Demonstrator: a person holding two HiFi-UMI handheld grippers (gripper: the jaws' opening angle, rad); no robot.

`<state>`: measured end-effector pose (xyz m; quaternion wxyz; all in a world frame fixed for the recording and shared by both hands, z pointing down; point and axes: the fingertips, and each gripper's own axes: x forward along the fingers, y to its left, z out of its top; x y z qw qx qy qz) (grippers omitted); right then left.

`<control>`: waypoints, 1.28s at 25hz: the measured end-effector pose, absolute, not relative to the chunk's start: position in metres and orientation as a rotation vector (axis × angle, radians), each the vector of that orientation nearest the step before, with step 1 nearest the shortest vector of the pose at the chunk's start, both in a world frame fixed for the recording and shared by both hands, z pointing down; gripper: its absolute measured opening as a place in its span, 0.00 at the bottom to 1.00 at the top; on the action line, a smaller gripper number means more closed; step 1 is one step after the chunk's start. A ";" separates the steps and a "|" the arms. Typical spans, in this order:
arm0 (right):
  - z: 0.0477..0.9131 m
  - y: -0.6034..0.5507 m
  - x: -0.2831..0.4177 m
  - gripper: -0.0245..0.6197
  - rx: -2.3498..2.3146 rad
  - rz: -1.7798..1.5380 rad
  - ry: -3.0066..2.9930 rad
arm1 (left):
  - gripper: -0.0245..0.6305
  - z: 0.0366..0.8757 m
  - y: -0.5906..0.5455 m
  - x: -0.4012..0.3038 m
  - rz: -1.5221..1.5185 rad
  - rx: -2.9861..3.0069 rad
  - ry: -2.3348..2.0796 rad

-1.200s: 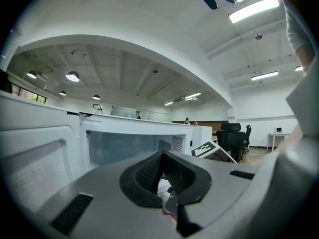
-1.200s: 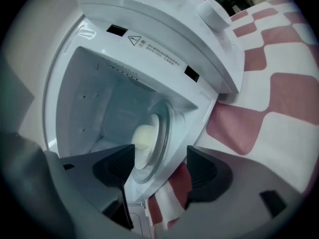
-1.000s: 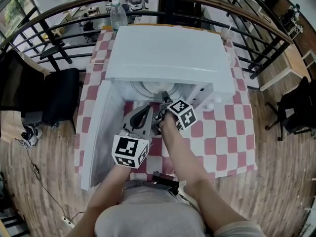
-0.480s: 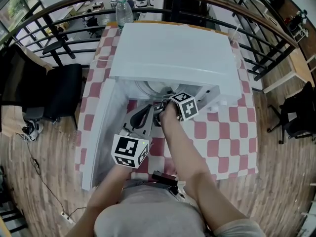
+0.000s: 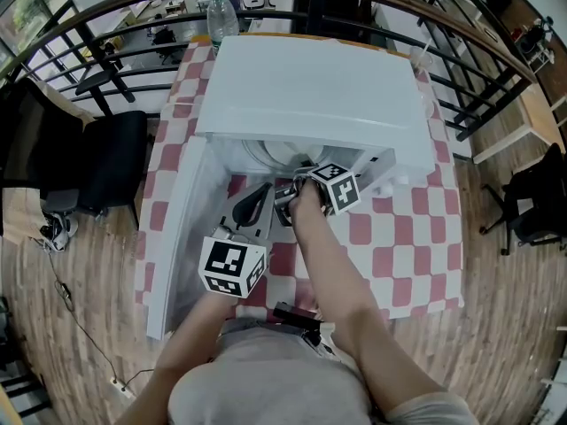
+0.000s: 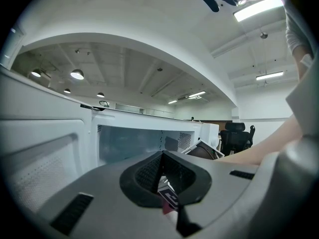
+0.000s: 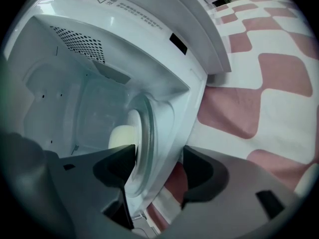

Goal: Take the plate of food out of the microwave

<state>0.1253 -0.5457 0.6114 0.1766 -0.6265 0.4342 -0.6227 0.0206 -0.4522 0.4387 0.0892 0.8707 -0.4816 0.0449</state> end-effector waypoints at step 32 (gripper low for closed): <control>0.586 -0.527 0.118 0.14 -1.456 -1.781 1.463 | 0.04 0.443 -0.443 0.031 0.128 2.562 -1.441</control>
